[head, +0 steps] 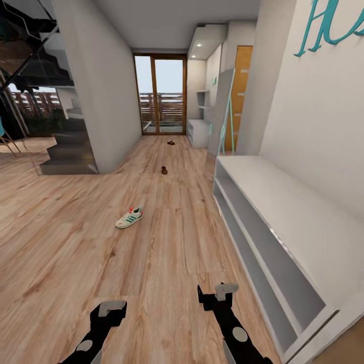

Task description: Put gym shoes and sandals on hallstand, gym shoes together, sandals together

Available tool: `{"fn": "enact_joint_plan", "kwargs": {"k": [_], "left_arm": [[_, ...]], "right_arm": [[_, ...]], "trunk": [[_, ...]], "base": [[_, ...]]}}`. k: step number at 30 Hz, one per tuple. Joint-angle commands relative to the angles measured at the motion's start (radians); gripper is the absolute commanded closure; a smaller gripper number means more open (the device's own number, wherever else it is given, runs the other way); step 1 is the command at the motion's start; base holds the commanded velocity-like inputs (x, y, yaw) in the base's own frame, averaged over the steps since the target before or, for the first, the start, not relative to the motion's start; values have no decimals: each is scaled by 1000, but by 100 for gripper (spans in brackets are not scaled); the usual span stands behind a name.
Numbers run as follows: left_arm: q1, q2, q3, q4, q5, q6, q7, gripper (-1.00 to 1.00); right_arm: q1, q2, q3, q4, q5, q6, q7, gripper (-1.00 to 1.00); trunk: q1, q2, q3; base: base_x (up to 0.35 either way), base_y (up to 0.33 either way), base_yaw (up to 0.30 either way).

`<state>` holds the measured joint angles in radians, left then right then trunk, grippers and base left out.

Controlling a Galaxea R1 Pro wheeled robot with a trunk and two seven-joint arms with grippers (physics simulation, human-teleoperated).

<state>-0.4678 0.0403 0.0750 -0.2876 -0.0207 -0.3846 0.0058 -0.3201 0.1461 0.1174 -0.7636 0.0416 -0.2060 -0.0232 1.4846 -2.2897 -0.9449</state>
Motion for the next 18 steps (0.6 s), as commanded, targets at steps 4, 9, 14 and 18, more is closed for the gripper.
{"fn": "enact_joint_plan", "kwargs": {"k": [4, 9, 14, 18], "left_arm": [[-1, 1, 3, 1, -2, -3, 0, -100], [0, 1, 3, 0, -2, -5, -1, -100], [0, 2, 3, 0, -2, -6, -1, -100], [0, 2, 3, -1, -2, -5, -1, -100]], "right_arm": [[-1, 0, 1, 0, 4, -3, -3, -100], [-1, 0, 2, 0, 4, -3, -3, -100], [-1, 0, 2, -1, 4, -2, -4, -100], [-1, 0, 3, -1, 4, -1, -4, -100]], "trunk": [[0, 0, -1], [0, 0, -1], [0, 0, -1], [0, 0, -1]], "base": [[286, -143, 0], [184, -82, 0], [76, -27, 0], [147, -10, 0]]}}
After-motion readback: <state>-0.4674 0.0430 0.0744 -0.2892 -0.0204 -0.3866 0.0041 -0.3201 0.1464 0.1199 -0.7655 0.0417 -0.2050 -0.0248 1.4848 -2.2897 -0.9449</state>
